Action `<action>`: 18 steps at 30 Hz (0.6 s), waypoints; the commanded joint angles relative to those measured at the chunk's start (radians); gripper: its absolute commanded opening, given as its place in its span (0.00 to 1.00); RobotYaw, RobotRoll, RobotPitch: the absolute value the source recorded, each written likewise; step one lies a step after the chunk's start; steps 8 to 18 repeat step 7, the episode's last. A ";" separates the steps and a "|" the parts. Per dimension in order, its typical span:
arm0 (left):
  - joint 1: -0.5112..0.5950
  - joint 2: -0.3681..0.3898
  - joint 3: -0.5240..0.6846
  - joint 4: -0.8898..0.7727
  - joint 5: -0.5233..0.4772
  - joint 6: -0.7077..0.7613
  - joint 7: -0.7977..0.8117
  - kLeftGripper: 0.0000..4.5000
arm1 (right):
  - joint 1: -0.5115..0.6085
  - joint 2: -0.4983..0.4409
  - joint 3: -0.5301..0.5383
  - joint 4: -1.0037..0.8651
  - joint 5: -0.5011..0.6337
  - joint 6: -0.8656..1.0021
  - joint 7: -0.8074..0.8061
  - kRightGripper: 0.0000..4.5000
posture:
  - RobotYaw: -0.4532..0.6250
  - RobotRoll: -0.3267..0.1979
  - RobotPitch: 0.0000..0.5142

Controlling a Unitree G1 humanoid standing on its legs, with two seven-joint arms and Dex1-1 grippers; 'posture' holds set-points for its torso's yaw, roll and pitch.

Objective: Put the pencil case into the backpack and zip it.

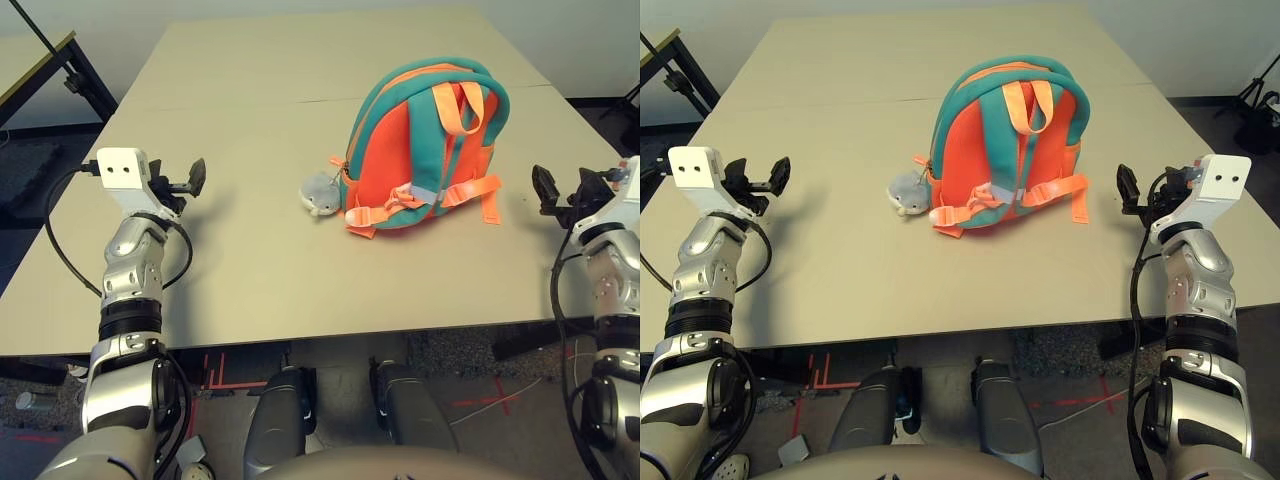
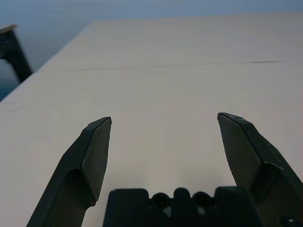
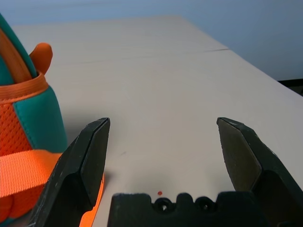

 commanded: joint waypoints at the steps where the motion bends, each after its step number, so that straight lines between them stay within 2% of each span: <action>1: 0.017 0.017 0.022 0.030 0.018 -0.038 0.050 1.00 | -0.008 0.002 -0.012 0.039 -0.009 -0.031 -0.002 0.99 | 0.30 0.62 0.28; 18: 0.033 0.021 0.021 0.020 0.014 -0.048 0.075 1.00 | -0.013 0.008 -0.002 0.059 -0.012 -0.040 -0.001 0.99 | 0.31 0.62 0.29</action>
